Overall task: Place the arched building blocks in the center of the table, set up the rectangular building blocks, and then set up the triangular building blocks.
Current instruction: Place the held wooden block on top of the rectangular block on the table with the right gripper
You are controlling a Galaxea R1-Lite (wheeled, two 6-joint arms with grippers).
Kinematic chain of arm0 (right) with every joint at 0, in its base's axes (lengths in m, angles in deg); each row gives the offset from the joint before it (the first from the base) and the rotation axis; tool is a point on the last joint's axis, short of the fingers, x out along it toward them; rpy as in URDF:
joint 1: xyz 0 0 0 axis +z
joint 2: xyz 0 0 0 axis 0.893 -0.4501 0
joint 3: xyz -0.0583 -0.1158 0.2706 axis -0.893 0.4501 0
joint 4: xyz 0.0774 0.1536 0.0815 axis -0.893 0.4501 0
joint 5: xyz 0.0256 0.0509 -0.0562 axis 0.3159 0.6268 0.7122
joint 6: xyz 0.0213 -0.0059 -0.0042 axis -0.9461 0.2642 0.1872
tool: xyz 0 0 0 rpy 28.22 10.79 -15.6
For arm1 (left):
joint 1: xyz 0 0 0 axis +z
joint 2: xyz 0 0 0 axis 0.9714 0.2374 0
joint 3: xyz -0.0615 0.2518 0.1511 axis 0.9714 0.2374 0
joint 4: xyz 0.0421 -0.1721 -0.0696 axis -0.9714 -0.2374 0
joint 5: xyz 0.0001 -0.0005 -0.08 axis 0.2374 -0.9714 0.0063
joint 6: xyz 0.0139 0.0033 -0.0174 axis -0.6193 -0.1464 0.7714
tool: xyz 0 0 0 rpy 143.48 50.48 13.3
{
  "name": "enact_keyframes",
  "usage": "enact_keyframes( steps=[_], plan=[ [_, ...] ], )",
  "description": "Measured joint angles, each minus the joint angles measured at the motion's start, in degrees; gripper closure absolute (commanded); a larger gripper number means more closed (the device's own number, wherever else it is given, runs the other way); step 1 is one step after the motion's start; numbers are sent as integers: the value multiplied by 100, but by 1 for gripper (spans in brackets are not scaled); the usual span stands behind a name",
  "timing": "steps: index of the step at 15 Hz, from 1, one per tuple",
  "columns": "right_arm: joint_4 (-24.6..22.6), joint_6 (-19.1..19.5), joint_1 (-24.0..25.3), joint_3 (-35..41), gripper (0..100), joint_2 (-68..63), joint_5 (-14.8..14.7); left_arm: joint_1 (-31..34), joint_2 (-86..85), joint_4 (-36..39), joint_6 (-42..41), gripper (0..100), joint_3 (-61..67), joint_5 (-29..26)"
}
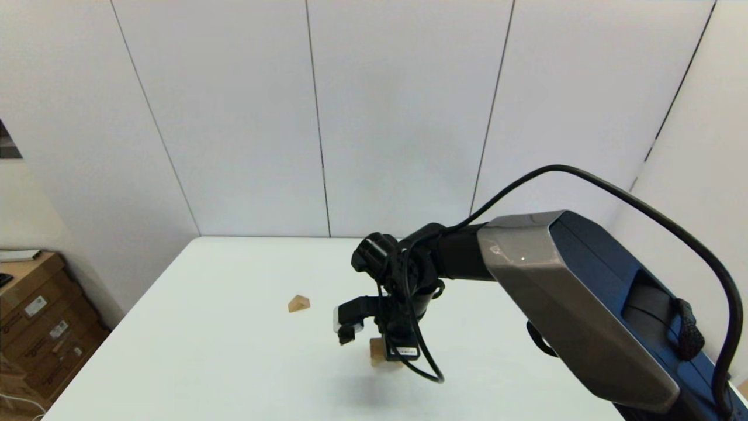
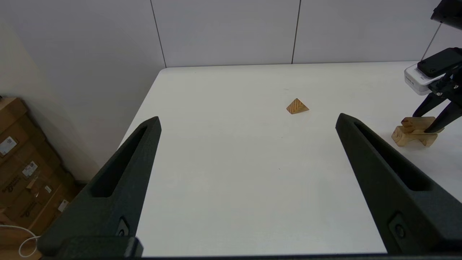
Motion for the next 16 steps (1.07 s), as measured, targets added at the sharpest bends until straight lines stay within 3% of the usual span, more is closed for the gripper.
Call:
enact_keyframes(
  steps=[16],
  plan=[
    [-4, 18, -6, 0, 100, -48, 0, 2, 2, 0, 0, 0, 0, 0]
  ],
)
